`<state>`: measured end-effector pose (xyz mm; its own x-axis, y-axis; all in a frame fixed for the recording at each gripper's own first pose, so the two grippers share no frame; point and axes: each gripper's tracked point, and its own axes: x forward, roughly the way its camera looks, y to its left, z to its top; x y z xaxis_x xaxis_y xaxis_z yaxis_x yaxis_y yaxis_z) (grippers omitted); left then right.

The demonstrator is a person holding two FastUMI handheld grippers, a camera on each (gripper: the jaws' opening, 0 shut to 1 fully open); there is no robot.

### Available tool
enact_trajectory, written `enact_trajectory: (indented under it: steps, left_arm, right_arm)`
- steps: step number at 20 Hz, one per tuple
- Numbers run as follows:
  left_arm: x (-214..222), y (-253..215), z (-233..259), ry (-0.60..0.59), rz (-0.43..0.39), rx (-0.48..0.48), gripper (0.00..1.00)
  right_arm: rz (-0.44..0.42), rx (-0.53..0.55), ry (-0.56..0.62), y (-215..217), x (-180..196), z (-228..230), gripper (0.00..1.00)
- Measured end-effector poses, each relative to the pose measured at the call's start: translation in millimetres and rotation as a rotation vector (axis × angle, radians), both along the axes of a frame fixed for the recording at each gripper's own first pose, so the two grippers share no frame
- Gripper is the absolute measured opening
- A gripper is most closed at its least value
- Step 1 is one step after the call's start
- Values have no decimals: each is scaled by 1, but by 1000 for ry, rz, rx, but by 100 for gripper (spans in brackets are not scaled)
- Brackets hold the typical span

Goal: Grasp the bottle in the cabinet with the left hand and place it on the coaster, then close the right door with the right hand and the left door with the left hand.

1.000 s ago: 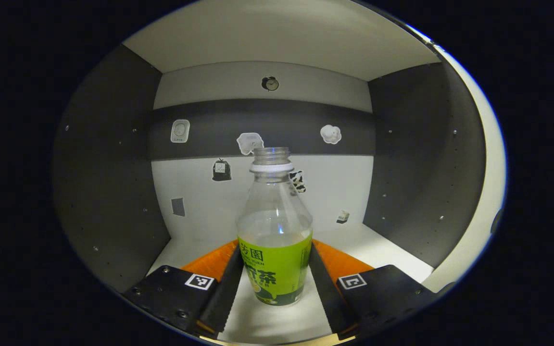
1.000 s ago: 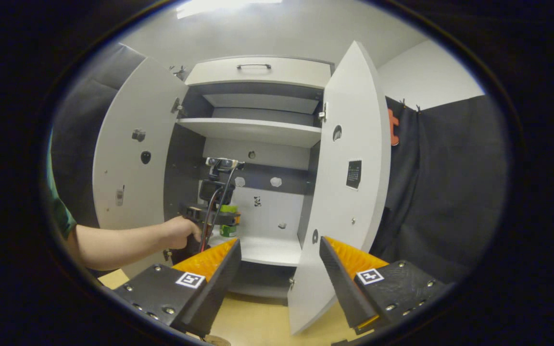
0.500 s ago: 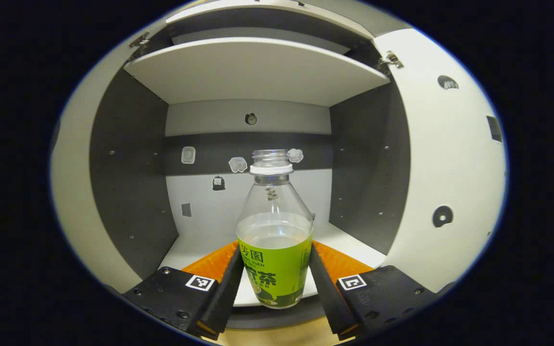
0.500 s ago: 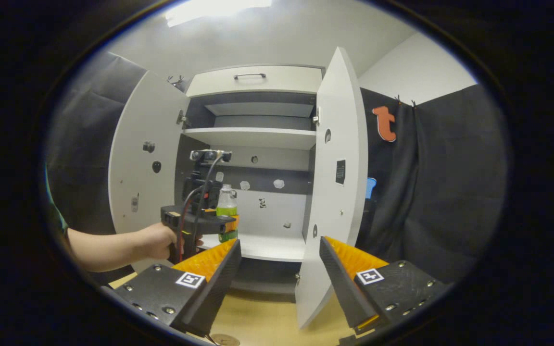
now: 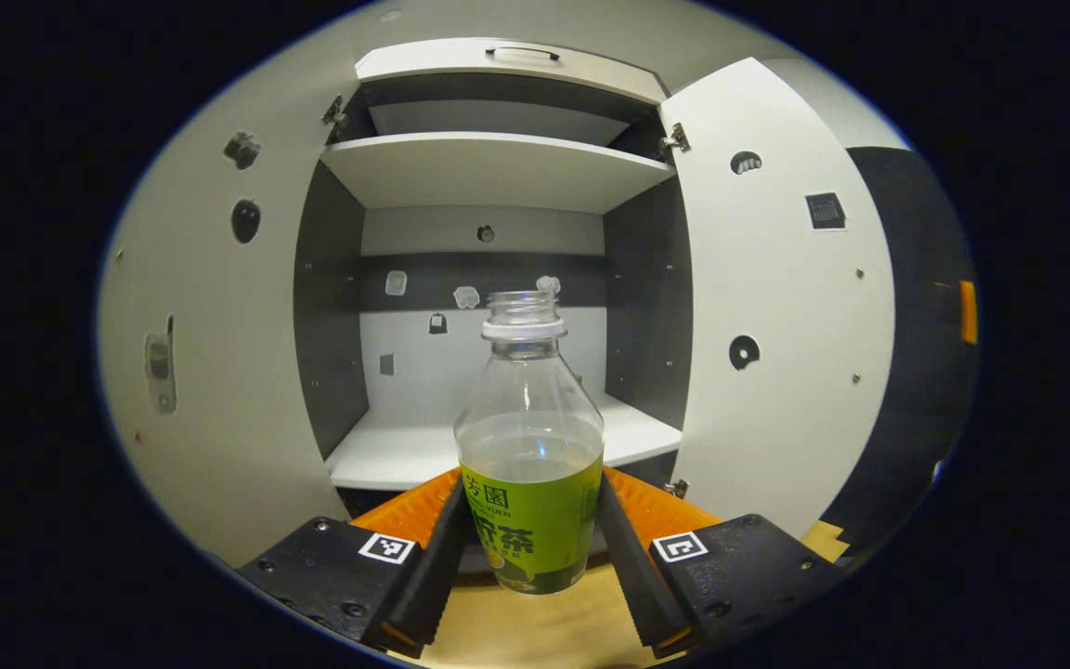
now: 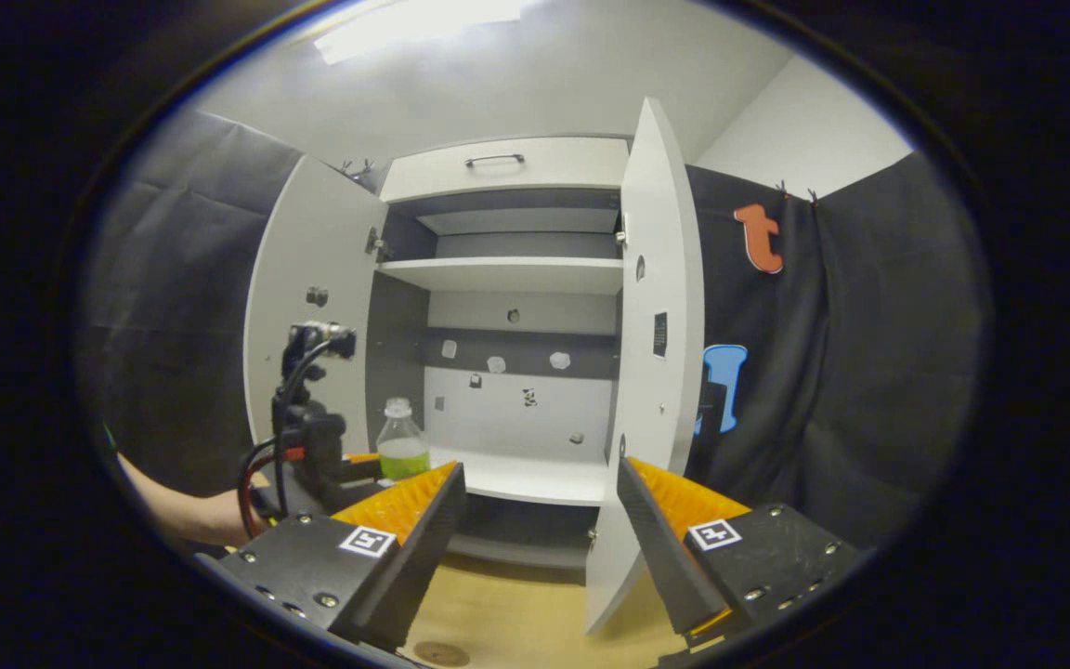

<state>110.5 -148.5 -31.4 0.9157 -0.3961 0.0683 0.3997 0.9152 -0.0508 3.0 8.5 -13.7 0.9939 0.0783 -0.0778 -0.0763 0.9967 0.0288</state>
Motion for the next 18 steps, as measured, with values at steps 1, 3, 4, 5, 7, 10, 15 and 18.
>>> enact_trajectory:
  steps: [1, 3, 4, 5, 7, 10, 15, 18]
  left_arm:
    - [-9, 1, -10, 15, -3, -21, 78]
    - [-22, 9, -22, 17, 4, -41, 78]
    - [-28, 14, -32, 17, 17, -36, 78]
    - [-32, 15, -40, 20, 16, -32, 78]
    - [-41, 15, -62, 46, 8, -38, 78]
    - [-57, 9, -96, 57, -22, -41, 78]
    - [-93, -26, -165, 63, -144, -70, 79]
    - [-110, -45, -186, 24, -216, -98, 79]
  right_arm:
    - [-1, 1, -2, -3, 0, 2, 99]
    - [-11, 22, -17, -8, -1, 10, 99]
    - [-9, 40, -27, -8, -4, 15, 99]
    - [-6, 54, -35, -9, -6, 20, 98]
    - [-7, 72, -36, -12, -9, 25, 99]
    - [-9, 81, -36, -15, -14, 30, 99]
    - [-17, 38, -4, -20, -22, 12, 99]
    - [-27, -11, 19, -20, -31, -5, 99]
